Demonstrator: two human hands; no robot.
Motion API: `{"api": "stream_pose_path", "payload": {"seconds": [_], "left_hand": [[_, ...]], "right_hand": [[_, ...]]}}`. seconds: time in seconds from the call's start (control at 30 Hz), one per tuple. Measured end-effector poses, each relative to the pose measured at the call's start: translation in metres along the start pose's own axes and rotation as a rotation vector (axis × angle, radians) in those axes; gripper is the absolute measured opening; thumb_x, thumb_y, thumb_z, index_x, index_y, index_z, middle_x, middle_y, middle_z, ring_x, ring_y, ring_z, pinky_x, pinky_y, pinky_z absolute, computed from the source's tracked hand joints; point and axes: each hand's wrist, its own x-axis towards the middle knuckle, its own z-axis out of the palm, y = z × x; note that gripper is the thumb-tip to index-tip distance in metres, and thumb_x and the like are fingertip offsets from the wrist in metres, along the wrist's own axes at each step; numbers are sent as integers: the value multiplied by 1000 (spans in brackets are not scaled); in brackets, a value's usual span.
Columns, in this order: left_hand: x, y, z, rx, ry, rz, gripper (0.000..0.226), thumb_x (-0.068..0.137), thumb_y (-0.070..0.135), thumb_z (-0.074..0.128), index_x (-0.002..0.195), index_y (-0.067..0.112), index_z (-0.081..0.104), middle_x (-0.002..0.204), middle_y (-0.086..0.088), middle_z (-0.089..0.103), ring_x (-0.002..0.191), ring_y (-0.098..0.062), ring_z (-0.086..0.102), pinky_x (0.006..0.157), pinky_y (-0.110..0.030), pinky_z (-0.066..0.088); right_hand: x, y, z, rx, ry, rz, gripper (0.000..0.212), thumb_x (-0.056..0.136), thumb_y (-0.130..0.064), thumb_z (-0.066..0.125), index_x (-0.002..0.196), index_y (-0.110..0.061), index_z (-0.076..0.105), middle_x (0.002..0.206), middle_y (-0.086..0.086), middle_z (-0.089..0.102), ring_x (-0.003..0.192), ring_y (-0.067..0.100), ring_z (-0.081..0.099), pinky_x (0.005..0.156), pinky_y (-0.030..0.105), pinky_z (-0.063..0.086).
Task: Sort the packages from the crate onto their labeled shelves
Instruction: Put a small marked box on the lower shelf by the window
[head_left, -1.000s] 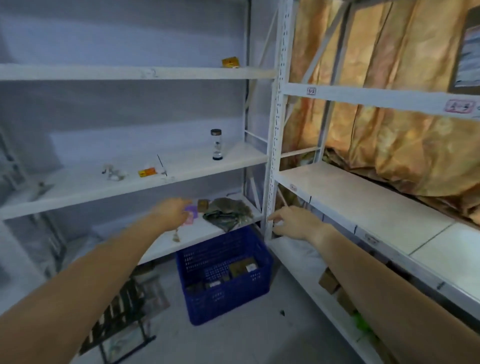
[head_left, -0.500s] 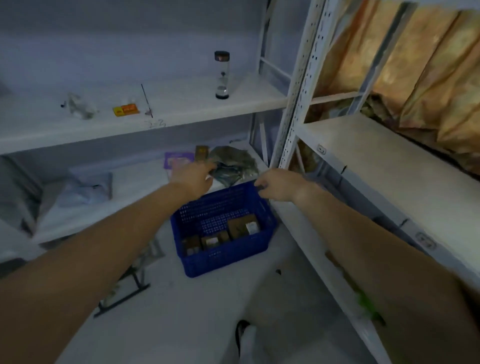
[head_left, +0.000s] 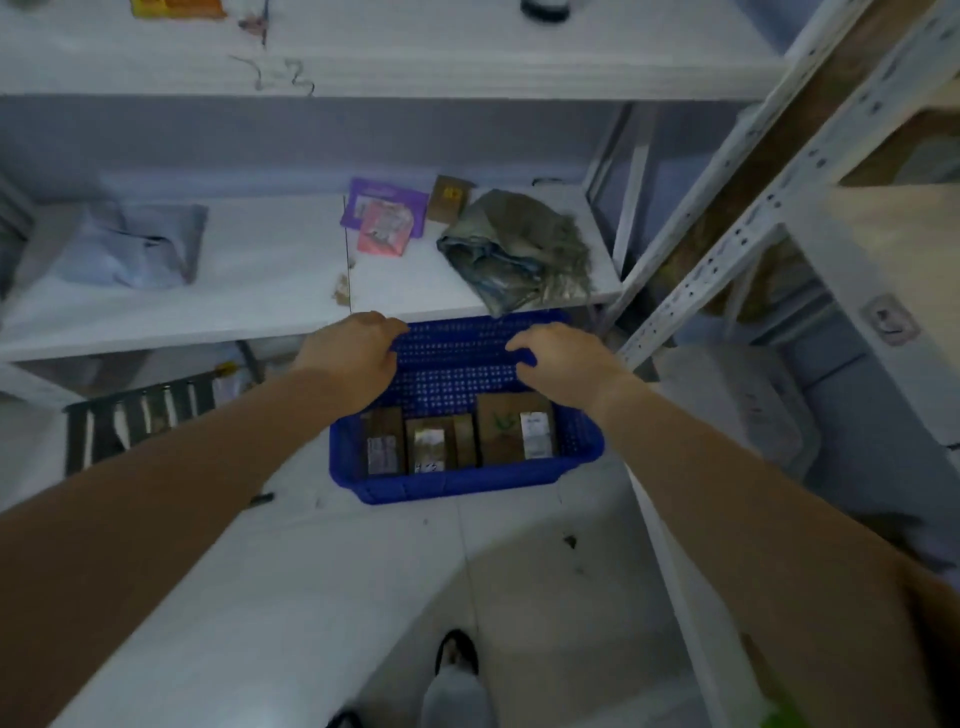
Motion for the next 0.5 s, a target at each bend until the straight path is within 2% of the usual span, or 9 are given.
{"api": "stream_pose_path", "payload": {"seconds": [0.13, 0.27, 0.33, 0.43, 0.5], "left_hand": [[44, -34, 65, 30, -48, -68, 45, 98, 20, 37, 143, 21, 34, 144, -4, 39, 124, -23, 44, 92, -34, 45], [81, -74, 145, 25, -139, -122, 46, 97, 19, 40, 143, 20, 35, 140, -5, 42, 123, -23, 45, 94, -37, 45], [101, -96, 193, 49, -179, -131, 45, 96, 16, 41, 140, 20, 37, 136, -5, 46, 121, -24, 47, 93, -40, 47], [129, -125, 271, -7, -225, -158, 45, 93, 10, 43, 136, 21, 42, 132, -4, 49, 115, -24, 51, 89, -40, 48], [144, -141, 322, -67, -263, -195, 43, 93, 12, 45, 135, 21, 43, 128, -6, 52, 109, -27, 54, 85, -41, 50]], "right_hand": [[56, 31, 55, -3, 2, 51, 36, 97, -22, 46, 132, -17, 52, 136, 3, 51, 123, 22, 46, 95, 38, 44], [102, 50, 137, 69, -63, 131, 23, 96, -20, 46, 110, -14, 64, 103, 4, 61, 98, 28, 57, 78, 37, 49], [129, 60, 184, 51, -90, 146, 22, 94, -20, 47, 107, -14, 64, 102, 7, 63, 95, 28, 60, 77, 39, 51], [173, 71, 255, 69, -167, 204, 28, 96, -22, 47, 117, -13, 62, 108, 8, 66, 93, 26, 62, 77, 37, 52], [199, 75, 300, 87, -226, 234, 28, 95, -24, 47, 112, -12, 65, 103, 10, 68, 86, 25, 63, 75, 36, 54]]}}
